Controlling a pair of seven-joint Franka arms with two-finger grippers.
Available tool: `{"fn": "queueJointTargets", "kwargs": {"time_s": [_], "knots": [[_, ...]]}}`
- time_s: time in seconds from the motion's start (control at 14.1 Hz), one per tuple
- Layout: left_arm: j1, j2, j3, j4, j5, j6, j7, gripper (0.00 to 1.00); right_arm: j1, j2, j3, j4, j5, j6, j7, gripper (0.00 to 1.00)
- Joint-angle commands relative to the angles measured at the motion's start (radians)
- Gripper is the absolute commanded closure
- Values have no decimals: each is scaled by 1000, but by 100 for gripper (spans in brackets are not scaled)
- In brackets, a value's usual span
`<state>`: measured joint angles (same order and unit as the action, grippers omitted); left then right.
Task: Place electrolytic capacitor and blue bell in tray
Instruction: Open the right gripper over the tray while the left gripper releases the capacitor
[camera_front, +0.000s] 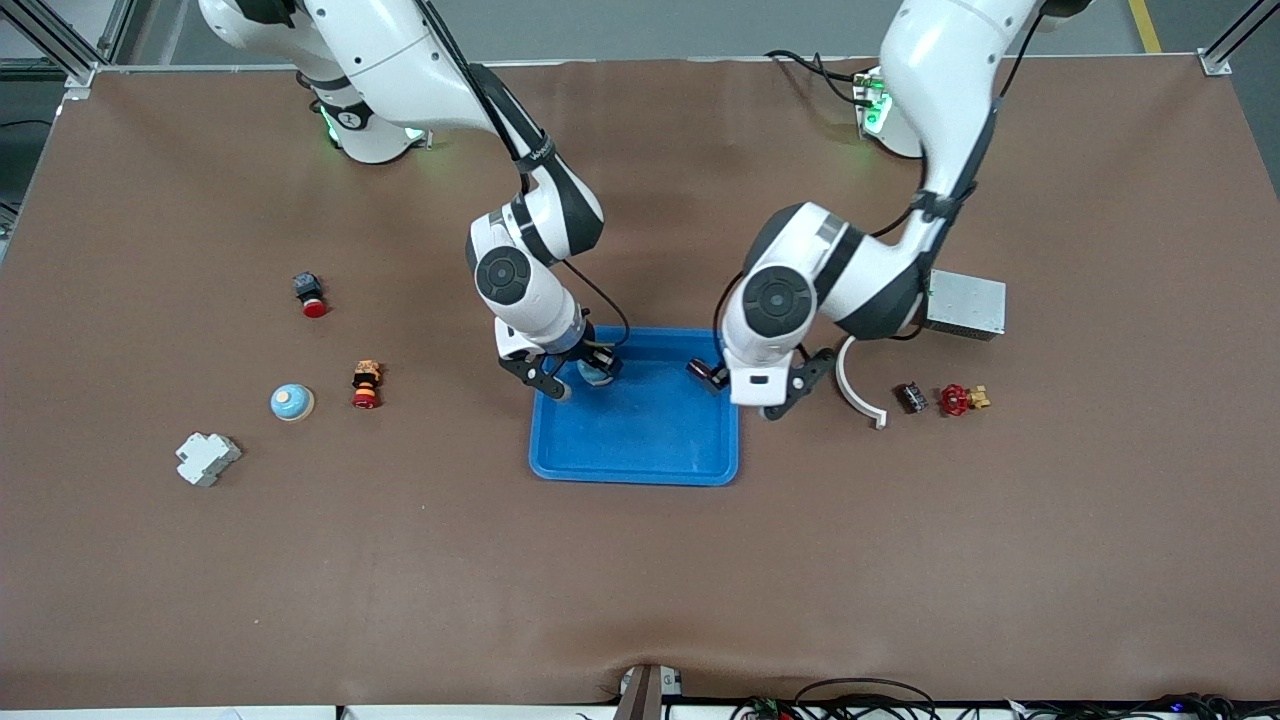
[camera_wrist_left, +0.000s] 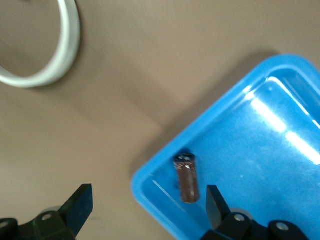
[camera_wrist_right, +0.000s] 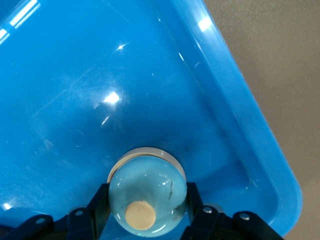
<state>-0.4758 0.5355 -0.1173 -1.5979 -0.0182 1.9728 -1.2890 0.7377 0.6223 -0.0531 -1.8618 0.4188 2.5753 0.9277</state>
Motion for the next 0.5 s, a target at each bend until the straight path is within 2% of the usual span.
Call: {"fn": "queueJointTargets", "kwargs": {"time_s": [0.0, 0.28, 0.43], "knots": [[54, -109, -5, -85, 20, -23, 98, 0, 9, 34, -14, 38, -29, 5, 3, 100], [141, -231, -1, -224, 24, -22, 318, 0, 12, 36, -22, 38, -48, 5, 7, 100], [202, -256, -5, -260, 73, -20, 413, 0, 14, 37, -22, 38, -49, 5, 7, 100]]}}
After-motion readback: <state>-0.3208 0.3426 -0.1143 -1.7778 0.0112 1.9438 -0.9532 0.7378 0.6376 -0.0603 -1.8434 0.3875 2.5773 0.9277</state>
